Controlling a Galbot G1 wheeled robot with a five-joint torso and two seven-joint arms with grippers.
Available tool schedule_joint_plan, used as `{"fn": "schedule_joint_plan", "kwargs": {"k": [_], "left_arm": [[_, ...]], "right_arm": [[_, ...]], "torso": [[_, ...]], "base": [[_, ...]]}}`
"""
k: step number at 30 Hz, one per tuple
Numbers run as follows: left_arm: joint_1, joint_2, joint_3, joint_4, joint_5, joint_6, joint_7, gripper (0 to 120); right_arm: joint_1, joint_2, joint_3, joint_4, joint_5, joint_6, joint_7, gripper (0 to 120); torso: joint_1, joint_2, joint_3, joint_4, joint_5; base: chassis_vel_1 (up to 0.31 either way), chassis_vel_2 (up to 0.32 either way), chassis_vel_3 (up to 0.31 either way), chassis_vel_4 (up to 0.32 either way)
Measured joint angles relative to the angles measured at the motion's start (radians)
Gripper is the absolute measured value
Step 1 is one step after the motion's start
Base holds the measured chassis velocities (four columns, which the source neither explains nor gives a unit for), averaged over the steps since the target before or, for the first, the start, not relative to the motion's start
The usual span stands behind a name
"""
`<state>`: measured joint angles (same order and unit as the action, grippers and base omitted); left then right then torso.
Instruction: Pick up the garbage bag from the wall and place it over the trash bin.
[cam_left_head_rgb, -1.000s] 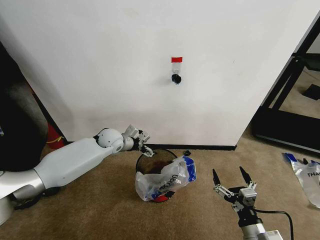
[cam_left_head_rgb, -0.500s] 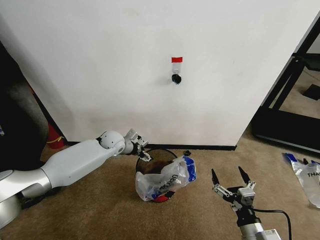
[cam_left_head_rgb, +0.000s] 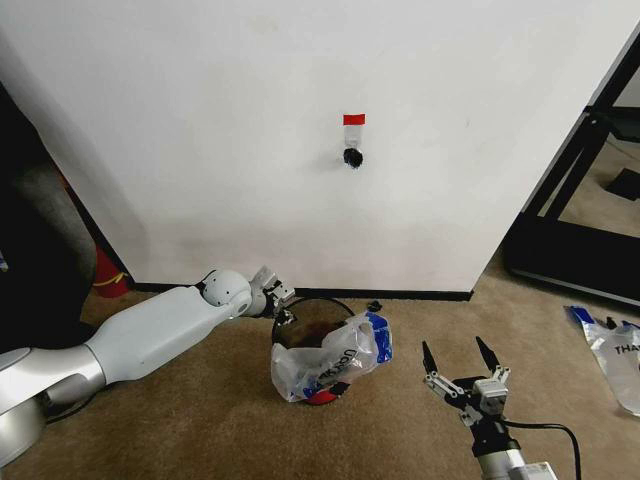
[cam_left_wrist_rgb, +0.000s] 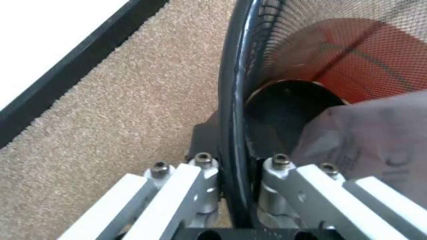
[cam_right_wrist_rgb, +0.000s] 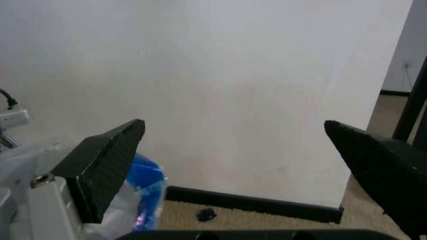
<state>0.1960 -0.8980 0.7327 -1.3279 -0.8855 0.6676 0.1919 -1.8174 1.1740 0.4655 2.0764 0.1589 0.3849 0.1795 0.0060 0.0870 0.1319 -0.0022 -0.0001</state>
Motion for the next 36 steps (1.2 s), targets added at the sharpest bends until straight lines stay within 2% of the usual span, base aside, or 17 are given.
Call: {"fn": "schedule_joint_plan", "kwargs": {"k": [4, 9, 12, 15, 17, 24, 26, 29, 32, 36], "left_arm": [[0.008, 0.006, -0.014, -0.019, -0.034, 0.018, -0.038, 0], [0.021, 0.031, -0.058, -0.057, -0.093, 0.05, -0.093, 0], [0.044, 0.05, -0.106, -0.098, -0.161, 0.069, -0.153, 0], [0.111, 0.08, -0.205, -0.17, -0.274, 0.071, -0.262, 0], [0.132, 0.085, -0.229, -0.183, -0.292, 0.071, -0.282, 0], [0.329, 0.093, -0.486, -0.288, -0.444, 0.071, -0.569, 0], [0.353, 0.088, -0.519, -0.301, -0.466, 0.071, -0.611, 0], [0.428, 0.055, -0.629, -0.351, -0.56, 0.07, -0.795, 0], [0.491, 0.029, -0.693, -0.406, -0.633, 0.069, -0.938, 0], [0.531, 0.013, -0.726, -0.443, -0.68, 0.069, -1.016, 0]], "right_arm": [[0.004, 0.0, -0.006, -0.002, -0.002, -0.002, 0.008, 100], [0.008, 0.001, -0.012, -0.003, -0.004, -0.008, 0.016, 100], [0.009, 0.003, -0.015, -0.002, -0.006, -0.01, 0.019, 100], [0.015, 0.003, -0.029, -0.001, -0.009, -0.019, 0.029, 100], [0.018, 0.003, -0.032, 0.0, -0.011, -0.022, 0.032, 100], [0.04, -0.008, -0.063, 0.007, -0.021, -0.055, 0.053, 100], [0.041, -0.009, -0.066, 0.008, -0.021, -0.058, 0.055, 100], [0.045, -0.009, -0.079, 0.01, -0.022, -0.068, 0.061, 100], [0.046, -0.007, -0.091, 0.009, -0.025, -0.071, 0.062, 100], [0.048, -0.007, -0.097, 0.009, -0.026, -0.074, 0.065, 100]], "torso": [[0.0, 0.0, 0.0, -0.0005, -0.0004], [0.0, 0.0, 0.0, 0.0001, 0.0003], [0.0, 0.0, 0.0, 0.0002, 0.0], [0.0, 0.0, 0.0, -0.0001, 0.0001], [0.0, 0.0, 0.0, -0.0002, 0.0], [0.0, 0.0, 0.0, 0.0002, 0.0003], [0.0, 0.0, 0.0, 0.0002, 0.0], [0.0, 0.0, 0.0, 0.0, 0.0001], [0.0, 0.0, 0.0, 0.0, 0.0], [0.0, 0.0, 0.0, 0.0, -0.0001]], "base": [[0.0, 0.0, 0.0, 0.0], [0.0, 0.0, 0.0, 0.0], [0.0, 0.0, 0.0, 0.0], [0.0, 0.0, 0.0, 0.0], [0.0, 0.0, 0.0, 0.0], [0.0, 0.0, 0.0, 0.0], [0.0, 0.0, 0.0, 0.0], [0.0, 0.0, 0.0, 0.0], [0.0, 0.0, 0.0, 0.0], [0.0, 0.0, 0.0, 0.0]]}}
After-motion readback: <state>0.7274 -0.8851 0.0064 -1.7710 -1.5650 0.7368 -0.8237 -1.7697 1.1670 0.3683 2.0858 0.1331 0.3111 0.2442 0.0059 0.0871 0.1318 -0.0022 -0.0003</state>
